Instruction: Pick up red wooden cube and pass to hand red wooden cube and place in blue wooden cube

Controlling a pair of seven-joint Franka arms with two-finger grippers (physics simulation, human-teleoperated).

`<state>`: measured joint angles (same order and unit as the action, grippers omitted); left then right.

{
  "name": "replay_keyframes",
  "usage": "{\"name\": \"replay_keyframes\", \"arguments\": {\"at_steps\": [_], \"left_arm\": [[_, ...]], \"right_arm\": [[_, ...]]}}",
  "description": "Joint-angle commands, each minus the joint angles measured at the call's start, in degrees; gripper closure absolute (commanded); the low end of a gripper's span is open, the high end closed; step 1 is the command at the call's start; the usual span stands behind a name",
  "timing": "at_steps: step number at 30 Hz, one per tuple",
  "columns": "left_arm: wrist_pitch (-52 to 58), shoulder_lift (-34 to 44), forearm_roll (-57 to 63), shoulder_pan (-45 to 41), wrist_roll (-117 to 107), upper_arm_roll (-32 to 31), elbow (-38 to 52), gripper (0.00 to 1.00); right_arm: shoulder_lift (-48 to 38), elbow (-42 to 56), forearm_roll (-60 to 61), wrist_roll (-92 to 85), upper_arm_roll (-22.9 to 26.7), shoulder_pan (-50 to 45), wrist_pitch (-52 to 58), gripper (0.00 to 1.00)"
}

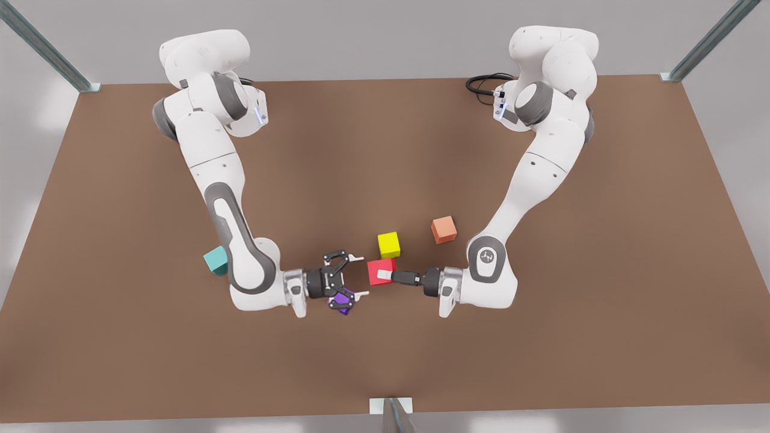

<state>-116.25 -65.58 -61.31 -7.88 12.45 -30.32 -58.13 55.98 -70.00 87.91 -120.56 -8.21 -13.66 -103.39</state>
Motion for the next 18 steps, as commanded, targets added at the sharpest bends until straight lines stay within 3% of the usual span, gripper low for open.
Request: {"name": "replay_keyframes", "arguments": {"at_steps": [1, 18], "left_arm": [[-1.2, 0.1, -0.3, 0.0, 4.8, -0.1, 0.0, 0.28], [-5.5, 0.1, -0.4, -2.5, 3.2, -0.8, 1.6, 0.28]], "right_arm": [[-0.1, -0.1, 0.2, -8.2, -0.1, -0.1, -0.2, 0.0], [1.1, -0.1, 0.1, -8.1, -0.1, -1.2, -1.3, 0.0]]}}
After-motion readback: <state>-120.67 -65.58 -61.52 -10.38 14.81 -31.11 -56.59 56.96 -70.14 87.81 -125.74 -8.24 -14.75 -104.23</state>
